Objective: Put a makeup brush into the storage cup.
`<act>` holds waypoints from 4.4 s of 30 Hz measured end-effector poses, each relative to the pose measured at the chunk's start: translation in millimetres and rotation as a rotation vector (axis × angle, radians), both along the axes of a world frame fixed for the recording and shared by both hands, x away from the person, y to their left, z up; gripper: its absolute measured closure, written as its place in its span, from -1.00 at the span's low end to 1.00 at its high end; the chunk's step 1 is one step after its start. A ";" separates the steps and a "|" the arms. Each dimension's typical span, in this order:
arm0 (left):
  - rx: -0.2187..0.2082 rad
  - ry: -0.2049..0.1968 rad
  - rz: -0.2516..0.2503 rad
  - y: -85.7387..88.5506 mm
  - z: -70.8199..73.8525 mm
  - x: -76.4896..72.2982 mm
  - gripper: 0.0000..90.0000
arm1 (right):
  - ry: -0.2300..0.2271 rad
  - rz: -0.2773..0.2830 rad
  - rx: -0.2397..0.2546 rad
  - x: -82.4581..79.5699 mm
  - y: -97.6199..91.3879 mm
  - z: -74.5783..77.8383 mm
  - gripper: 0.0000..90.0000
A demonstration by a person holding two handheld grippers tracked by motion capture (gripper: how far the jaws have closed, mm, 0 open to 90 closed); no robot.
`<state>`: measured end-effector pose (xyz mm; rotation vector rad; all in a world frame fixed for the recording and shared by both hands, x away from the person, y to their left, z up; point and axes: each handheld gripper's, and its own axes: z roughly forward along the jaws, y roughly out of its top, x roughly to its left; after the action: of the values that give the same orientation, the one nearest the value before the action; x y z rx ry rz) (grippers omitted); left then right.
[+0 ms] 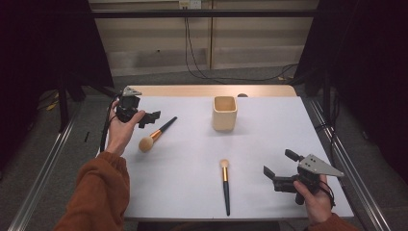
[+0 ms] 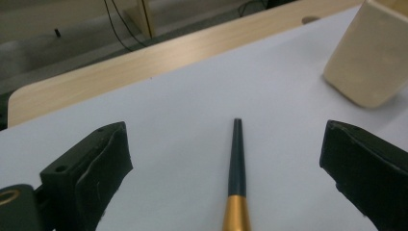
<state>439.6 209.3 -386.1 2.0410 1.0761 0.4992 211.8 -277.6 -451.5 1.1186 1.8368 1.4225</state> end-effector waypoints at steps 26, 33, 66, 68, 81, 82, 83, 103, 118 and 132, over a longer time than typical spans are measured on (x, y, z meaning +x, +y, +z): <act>0.283 0.377 -0.118 -15.2 -25.8 21.4 -0.86 | -0.001 0.003 -0.014 -0.8 0.8 -0.2 -1.00; 0.361 0.448 -0.148 -21.0 -35.2 28.4 -0.82 | 0.001 0.007 -0.013 -1.1 2.1 -0.1 -1.00; 0.480 0.613 -0.172 -39.8 -61.1 48.6 0.01 | 0.012 0.022 -0.014 -1.9 2.7 -2.0 -1.00; 0.482 0.613 -0.173 -39.1 -61.1 48.6 0.05 | 0.014 0.023 -0.013 -1.9 3.1 -2.1 -1.00; 0.509 0.623 -0.199 -46.6 -60.6 45.1 0.39 | 0.021 0.032 -0.020 -1.6 4.1 -2.8 -1.00; 0.507 0.626 -0.202 -46.6 -60.5 44.9 0.43 | 0.021 0.033 -0.019 -1.6 4.2 -2.8 -1.00; 0.506 0.629 -0.202 -46.6 -60.5 44.6 0.47 | 0.020 0.033 -0.019 -1.7 4.1 -2.8 -1.00; 0.473 0.632 -0.160 -39.9 -57.3 41.7 0.49 | 0.030 0.041 -0.019 -1.7 4.7 -3.5 -1.00; 0.353 0.567 -0.157 -31.4 -38.2 38.3 0.49 | 0.033 0.046 -0.019 -1.1 5.3 -3.8 -1.00; 0.190 0.414 -0.121 -16.8 -26.4 28.2 0.49 | 0.025 0.032 -0.018 -1.3 4.0 -3.1 -1.00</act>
<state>467.8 192.5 -412.5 2.4294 1.1663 0.1192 210.5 -273.5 -454.6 1.1078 1.8889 1.4127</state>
